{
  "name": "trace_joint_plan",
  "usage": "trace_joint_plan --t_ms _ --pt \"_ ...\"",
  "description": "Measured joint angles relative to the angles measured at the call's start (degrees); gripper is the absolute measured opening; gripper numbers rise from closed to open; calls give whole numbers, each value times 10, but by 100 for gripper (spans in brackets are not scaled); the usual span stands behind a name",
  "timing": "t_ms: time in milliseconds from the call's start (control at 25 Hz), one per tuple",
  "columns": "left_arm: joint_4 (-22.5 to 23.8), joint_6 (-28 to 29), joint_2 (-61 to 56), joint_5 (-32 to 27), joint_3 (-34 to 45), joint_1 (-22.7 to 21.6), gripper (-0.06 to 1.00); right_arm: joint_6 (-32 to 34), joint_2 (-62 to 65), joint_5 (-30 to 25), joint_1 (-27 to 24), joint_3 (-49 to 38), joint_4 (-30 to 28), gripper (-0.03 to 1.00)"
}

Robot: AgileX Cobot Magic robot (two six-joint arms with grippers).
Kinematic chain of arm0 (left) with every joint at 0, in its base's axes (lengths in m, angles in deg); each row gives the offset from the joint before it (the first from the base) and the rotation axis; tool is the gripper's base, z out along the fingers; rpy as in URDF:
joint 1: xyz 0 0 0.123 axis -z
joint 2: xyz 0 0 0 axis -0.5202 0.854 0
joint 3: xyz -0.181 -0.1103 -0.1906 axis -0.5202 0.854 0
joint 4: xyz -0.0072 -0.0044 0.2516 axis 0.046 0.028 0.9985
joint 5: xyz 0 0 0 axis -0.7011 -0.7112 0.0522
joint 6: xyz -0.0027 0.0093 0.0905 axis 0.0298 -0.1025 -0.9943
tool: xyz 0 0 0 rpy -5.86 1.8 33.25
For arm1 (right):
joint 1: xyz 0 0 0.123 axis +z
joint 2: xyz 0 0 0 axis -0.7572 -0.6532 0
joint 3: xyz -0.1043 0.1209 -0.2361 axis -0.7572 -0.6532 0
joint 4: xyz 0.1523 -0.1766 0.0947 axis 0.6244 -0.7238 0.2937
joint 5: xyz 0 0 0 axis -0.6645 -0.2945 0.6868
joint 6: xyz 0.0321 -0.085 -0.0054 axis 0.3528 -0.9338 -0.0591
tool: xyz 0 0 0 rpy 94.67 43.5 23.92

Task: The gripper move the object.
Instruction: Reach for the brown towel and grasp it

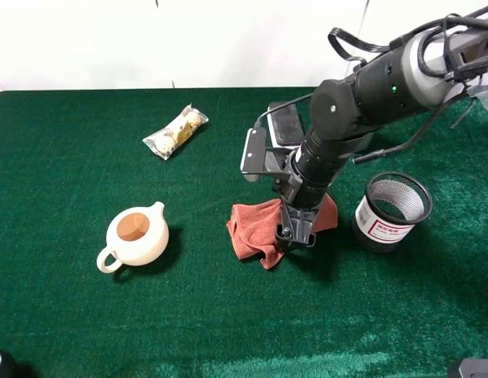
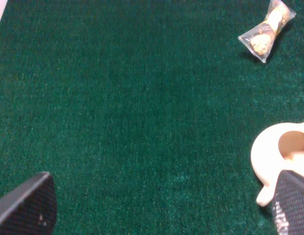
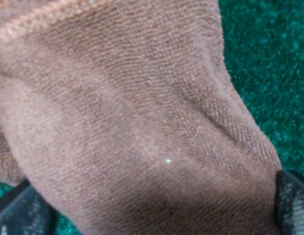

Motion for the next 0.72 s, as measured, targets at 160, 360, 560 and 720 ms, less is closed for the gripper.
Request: trace_joint_plan --t_ms 160,360,560,720 --pt "0 0 0 0 0 0 89 0 0 4 0 0 0 47" --pt "0 0 0 0 0 0 89 0 0 5 0 0 -1 12" --pt "0 0 0 0 0 0 89 0 0 3 0 0 -1 10" --pt "0 0 0 1 0 0 89 0 0 3 0 2 -1 10"
